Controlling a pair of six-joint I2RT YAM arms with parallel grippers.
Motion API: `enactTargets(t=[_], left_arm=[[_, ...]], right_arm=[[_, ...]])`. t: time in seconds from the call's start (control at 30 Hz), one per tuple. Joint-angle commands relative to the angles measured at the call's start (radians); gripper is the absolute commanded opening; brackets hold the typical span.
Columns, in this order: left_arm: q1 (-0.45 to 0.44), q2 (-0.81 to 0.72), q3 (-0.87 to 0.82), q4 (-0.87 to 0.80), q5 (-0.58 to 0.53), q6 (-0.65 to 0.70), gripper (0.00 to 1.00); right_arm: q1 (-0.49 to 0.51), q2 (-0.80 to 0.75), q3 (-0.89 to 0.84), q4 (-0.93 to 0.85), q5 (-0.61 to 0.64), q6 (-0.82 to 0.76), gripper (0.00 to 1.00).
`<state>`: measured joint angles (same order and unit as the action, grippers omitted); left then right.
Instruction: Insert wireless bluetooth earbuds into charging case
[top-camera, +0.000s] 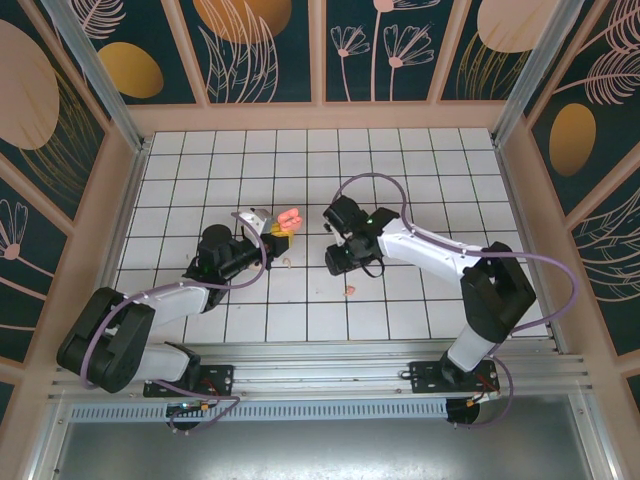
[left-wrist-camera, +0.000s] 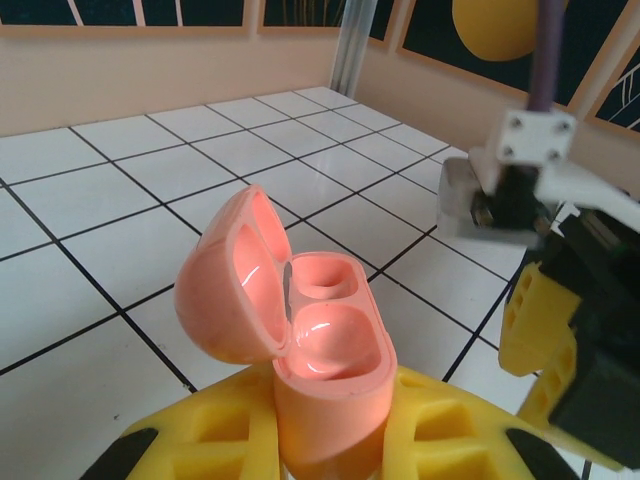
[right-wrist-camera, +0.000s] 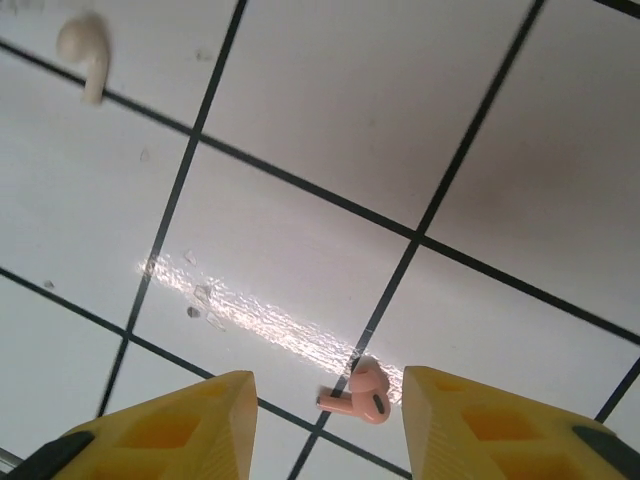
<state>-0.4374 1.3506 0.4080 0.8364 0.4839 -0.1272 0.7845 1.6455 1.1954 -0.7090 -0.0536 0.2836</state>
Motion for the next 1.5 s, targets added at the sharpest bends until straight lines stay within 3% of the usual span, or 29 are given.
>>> enactTargets(t=[0.0, 0.13, 0.4, 0.6, 1.47], left_arm=[[0.006, -0.017, 0.022, -0.002, -0.008, 0.026, 0.13], [0.007, -0.009, 0.022, -0.003, 0.006, 0.032, 0.13], [0.007, -0.013, 0.022, -0.028, 0.015, 0.045, 0.13], [0.006, -0.011, 0.019, -0.018, 0.021, 0.043, 0.13], [0.006, 0.009, 0.022, -0.002, 0.065, 0.034, 0.13]], right_arm=[[-0.039, -0.019, 0.008, -0.09, -0.022, 0.295, 0.43], [-0.075, -0.069, -0.05, -0.093, -0.053, 0.459, 0.43], [-0.068, -0.046, -0.141, -0.105, -0.118, 0.575, 0.42], [-0.06, -0.07, -0.22, -0.005, -0.153, 0.673, 0.36], [-0.044, 0.072, -0.18, 0.073, -0.122, 0.599, 0.25]])
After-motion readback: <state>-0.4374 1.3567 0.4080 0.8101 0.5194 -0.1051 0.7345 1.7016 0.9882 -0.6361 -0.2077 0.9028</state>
